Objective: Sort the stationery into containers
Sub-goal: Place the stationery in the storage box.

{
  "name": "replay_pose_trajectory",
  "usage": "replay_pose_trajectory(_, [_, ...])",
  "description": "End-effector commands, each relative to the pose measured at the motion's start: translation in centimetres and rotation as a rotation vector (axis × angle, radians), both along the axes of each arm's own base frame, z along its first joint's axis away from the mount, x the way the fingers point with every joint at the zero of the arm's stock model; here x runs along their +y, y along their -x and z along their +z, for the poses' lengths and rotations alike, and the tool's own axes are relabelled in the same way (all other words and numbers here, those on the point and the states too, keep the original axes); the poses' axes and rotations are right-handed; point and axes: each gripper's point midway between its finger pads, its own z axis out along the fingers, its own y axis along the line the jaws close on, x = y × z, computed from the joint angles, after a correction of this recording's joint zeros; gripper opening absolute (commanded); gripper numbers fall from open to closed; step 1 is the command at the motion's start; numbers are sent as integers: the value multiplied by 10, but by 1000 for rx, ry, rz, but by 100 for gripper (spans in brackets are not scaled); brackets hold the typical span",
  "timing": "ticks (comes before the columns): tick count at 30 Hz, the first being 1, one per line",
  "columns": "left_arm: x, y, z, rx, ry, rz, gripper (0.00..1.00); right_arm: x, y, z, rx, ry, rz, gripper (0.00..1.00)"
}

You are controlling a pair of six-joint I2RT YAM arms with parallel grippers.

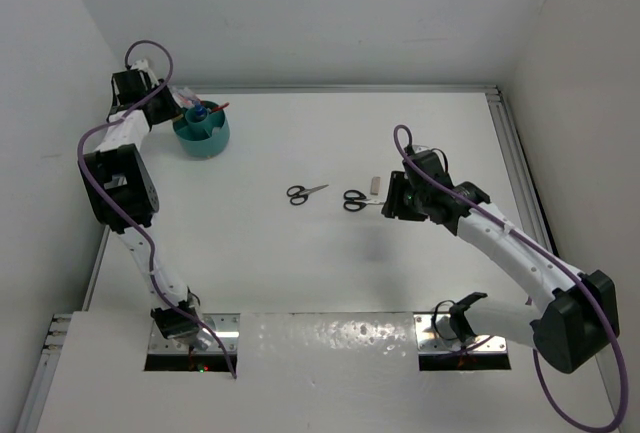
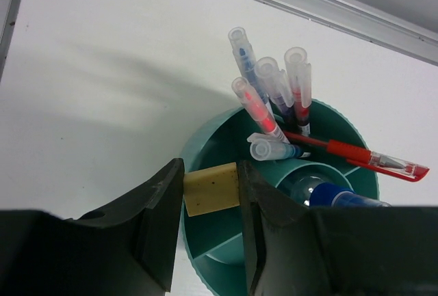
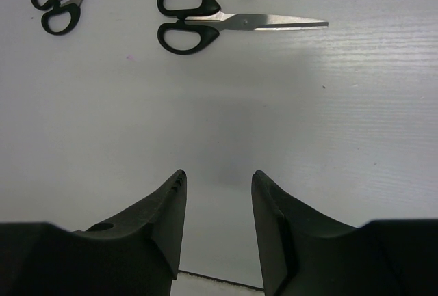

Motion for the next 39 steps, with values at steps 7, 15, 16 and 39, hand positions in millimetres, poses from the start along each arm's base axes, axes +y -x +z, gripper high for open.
replay_pose_trajectory(7, [-6, -19, 19, -77, -21, -18, 21, 0, -2, 13, -38, -4, -11, 42])
replay_pose_trajectory(15, [-4, -17, 20, -71, -32, -14, 47, -3, -1, 15, -47, -3, -16, 43])
replay_pose_trajectory(16, [-6, -17, 22, -74, -36, -18, 48, -3, -1, 15, -47, -3, -17, 43])
replay_pose_trajectory(39, [-11, 37, 143, -233, -59, -91, 52, 17, -110, -36, 89, 207, -98, 53])
